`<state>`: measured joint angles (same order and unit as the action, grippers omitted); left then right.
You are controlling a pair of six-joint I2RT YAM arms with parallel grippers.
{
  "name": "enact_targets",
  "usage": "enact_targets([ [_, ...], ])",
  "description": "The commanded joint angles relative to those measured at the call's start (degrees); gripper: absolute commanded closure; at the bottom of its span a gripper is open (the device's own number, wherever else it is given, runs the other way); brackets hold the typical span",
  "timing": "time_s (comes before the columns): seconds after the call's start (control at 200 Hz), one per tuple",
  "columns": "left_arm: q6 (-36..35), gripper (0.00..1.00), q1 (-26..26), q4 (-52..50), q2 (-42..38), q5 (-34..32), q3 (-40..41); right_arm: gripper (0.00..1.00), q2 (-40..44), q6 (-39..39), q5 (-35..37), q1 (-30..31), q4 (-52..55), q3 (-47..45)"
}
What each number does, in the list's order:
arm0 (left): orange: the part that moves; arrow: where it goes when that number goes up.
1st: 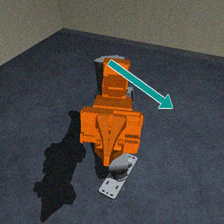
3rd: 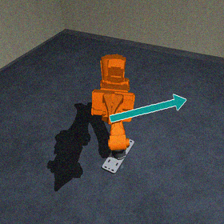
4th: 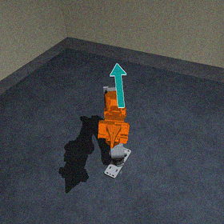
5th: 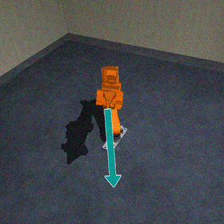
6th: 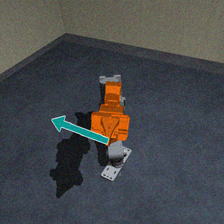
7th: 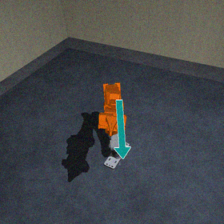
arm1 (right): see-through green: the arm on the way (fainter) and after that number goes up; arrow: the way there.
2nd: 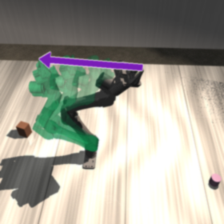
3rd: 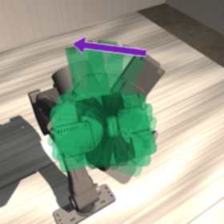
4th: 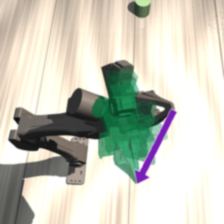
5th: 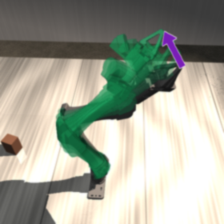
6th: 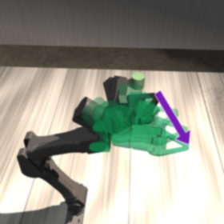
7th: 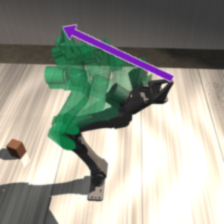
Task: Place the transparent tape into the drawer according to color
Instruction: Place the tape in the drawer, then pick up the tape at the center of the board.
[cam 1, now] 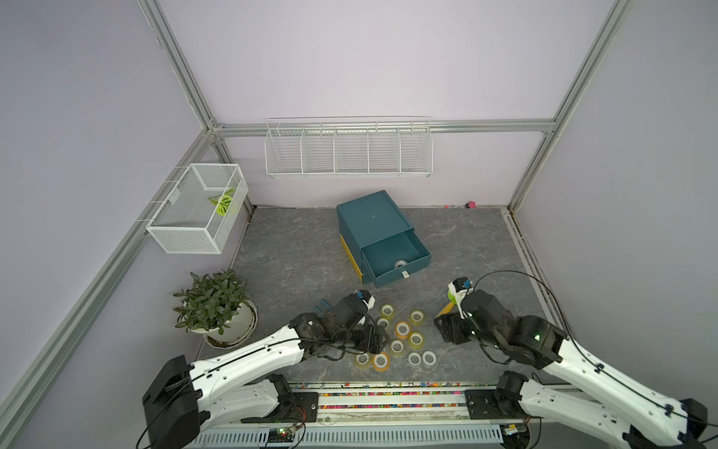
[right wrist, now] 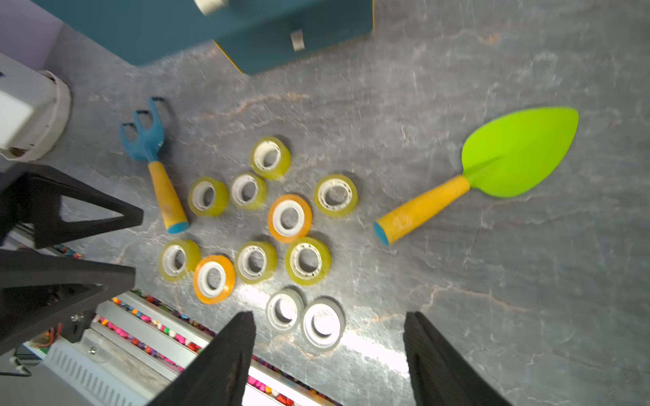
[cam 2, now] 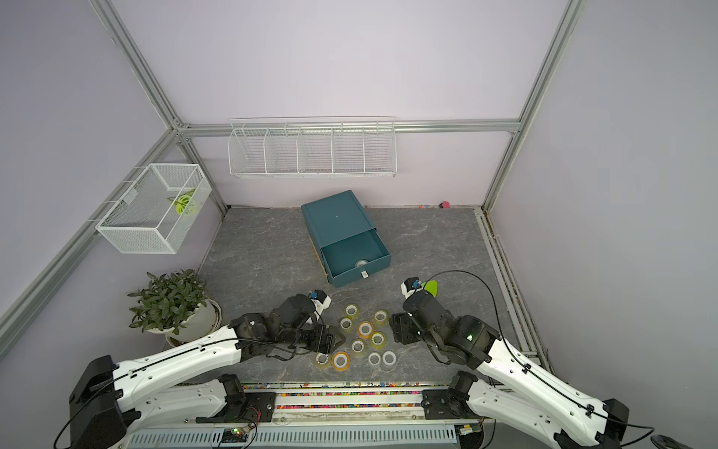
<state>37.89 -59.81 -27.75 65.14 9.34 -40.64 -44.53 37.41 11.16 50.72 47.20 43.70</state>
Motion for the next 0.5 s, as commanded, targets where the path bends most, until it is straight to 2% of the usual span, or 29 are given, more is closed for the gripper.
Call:
enact_targets([
  [0.0, -3.1, 0.13, -3.5, -0.5, 4.0, -3.5, -4.4, 0.28, 2.6, 4.0, 1.6, 0.9, 1.1, -3.3],
  [0.195, -7.9, 0.15, -10.2, -1.2, 13.4, -6.0, -11.2, 0.29, 7.0, 7.7, 4.2, 0.8, 4.3, -6.3],
  [0.495, -14.8, 0.25, -14.7, -4.9, 32.1, -3.9, -23.5, 0.29, 11.7, 9.6, 5.8, 0.8, 9.1, -7.0],
])
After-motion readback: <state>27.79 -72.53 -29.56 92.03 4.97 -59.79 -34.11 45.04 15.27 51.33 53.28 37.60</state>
